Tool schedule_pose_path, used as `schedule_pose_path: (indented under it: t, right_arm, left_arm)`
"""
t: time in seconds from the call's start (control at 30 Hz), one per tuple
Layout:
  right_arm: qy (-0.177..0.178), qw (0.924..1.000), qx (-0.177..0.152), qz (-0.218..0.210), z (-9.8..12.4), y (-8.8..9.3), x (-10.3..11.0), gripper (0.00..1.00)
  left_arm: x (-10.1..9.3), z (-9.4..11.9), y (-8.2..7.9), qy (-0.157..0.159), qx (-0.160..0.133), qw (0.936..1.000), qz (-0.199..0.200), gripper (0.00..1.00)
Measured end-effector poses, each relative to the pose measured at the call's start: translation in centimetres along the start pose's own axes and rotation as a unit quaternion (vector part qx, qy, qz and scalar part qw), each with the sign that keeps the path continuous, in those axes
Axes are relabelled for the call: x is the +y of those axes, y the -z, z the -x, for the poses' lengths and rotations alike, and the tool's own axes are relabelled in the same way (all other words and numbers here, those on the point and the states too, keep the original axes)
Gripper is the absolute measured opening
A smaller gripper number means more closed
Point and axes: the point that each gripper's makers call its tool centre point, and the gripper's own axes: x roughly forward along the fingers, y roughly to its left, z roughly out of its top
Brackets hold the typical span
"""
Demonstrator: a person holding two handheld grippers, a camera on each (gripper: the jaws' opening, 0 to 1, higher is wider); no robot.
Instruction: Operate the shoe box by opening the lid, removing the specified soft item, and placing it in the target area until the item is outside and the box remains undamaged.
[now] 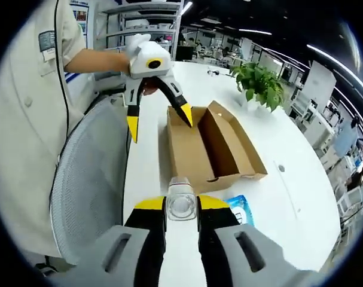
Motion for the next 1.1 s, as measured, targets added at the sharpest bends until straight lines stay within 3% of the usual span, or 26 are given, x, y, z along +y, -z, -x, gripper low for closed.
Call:
schedule_pose_path:
  t: [0.33, 0.8, 1.1]
  right_arm:
    - [0.012, 0.9993, 0.032, 0.010, 1.0, 1.7, -4.0, 0.16]
    - [0.026, 0.9965, 0.078, 0.020, 1.4, 3.5, -10.2, 0.16]
    - [0.032, 0.9931, 0.109, 0.027, 1.1, 4.5, -14.7, 0.17]
  left_arm:
    - [2.0, 2.5, 0.4, -0.052, -0.022, 0.9977, 0.038, 0.85]
    - [3.7, 6.0, 0.6, -0.125, -0.042, 0.9878, 0.083, 1.00]
    - [4.2, 7.5, 1.7, -0.158, -0.036, 0.9816, 0.101, 1.00]
